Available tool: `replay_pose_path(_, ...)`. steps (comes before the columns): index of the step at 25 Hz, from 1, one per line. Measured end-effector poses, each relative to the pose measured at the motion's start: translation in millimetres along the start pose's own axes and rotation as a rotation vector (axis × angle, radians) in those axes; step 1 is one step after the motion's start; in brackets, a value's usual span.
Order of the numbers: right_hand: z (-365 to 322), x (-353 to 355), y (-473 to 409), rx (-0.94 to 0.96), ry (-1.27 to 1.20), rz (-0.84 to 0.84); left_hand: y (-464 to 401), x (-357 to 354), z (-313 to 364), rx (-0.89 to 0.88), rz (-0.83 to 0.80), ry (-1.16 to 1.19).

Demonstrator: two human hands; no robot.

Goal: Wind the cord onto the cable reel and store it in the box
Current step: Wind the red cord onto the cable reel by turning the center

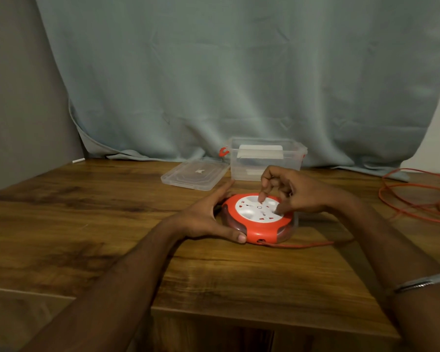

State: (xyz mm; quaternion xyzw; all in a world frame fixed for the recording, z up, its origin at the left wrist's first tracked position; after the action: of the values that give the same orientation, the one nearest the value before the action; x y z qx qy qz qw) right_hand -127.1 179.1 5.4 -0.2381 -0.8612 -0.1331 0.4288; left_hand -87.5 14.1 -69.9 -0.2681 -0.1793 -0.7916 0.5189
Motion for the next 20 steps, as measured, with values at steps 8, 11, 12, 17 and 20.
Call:
replay_pose_path(8,12,-12,-7,0.010,-0.061,-0.142,2,-6,3,0.007,-0.075,0.009)
replay_pose_path(11,12,-11,-5,-0.003,-0.070,-0.120,2,-5,3,0.005,-0.070,0.008)
replay_pose_path(12,12,-10,-3,-0.010,-0.065,-0.103,1,-4,2,0.008,-0.063,0.006)
replay_pose_path(17,6,-7,-2,-0.085,0.075,-0.004,3,1,5,0.002,-0.004,-0.006)
replay_pose_path(20,0,-8,-4,-0.086,0.153,0.028,4,3,5,-0.004,0.023,-0.029)
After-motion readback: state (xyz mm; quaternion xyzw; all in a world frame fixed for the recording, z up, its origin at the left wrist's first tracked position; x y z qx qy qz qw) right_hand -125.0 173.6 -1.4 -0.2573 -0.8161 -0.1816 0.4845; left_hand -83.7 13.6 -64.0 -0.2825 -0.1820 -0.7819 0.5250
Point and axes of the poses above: each hand's wrist, its own y-axis away from the middle knuckle, its own x-axis out of the back of the hand, z = x × y, the point moved 10 cm from there along -y, towards the middle knuckle, and after that the axes turned 12 degrees about -z, right-handed, at the moved point
